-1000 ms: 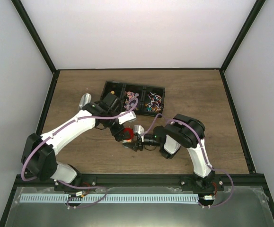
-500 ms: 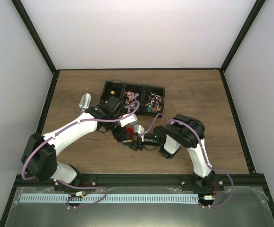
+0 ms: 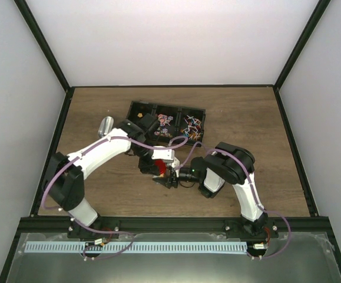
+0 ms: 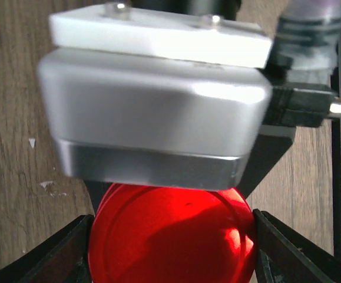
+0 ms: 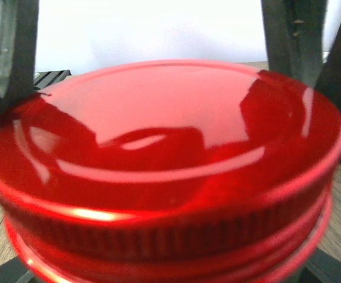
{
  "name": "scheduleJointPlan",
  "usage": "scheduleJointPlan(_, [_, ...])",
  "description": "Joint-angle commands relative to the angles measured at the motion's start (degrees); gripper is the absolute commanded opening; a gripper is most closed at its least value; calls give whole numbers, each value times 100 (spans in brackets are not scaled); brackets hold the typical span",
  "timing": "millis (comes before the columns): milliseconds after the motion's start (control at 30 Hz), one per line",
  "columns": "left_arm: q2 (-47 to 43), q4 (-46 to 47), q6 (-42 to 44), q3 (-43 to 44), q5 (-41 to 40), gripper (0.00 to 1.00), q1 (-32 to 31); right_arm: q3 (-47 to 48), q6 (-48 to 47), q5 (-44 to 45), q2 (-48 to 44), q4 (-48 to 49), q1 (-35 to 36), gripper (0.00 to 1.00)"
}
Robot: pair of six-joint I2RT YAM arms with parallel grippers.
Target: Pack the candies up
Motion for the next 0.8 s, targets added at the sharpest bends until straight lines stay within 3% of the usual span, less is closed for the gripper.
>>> scheduleJointPlan(0, [246, -839, 2105, 380, -128, 68, 5, 73, 70, -421, -53, 1799, 48, 51])
scheduleJointPlan(67, [197, -810, 2417, 348, -261, 68, -45, 73, 66, -417, -49, 1792, 52, 51])
scheduleJointPlan(133, [179, -750, 2355, 332, -393, 77, -50, 81, 63, -379, -42, 1788, 48, 51])
scheduleJointPlan(233, [56, -596, 1690, 340, -242, 92, 59, 99, 72, -305, -32, 1766, 48, 50])
scheduleJointPlan(333, [-236, -162, 629, 260, -9, 99, 133, 117, 77, -225, -23, 1736, 48, 51])
scheduleJointPlan(433, [-647, 381, -565, -49, 104, 100, 148, 126, 104, -124, -14, 1735, 48, 51])
scheduleJointPlan(767, [-1297, 1632, -3211, -1179, 54, 100, 85, 131, 121, 180, -13, 1687, 48, 51])
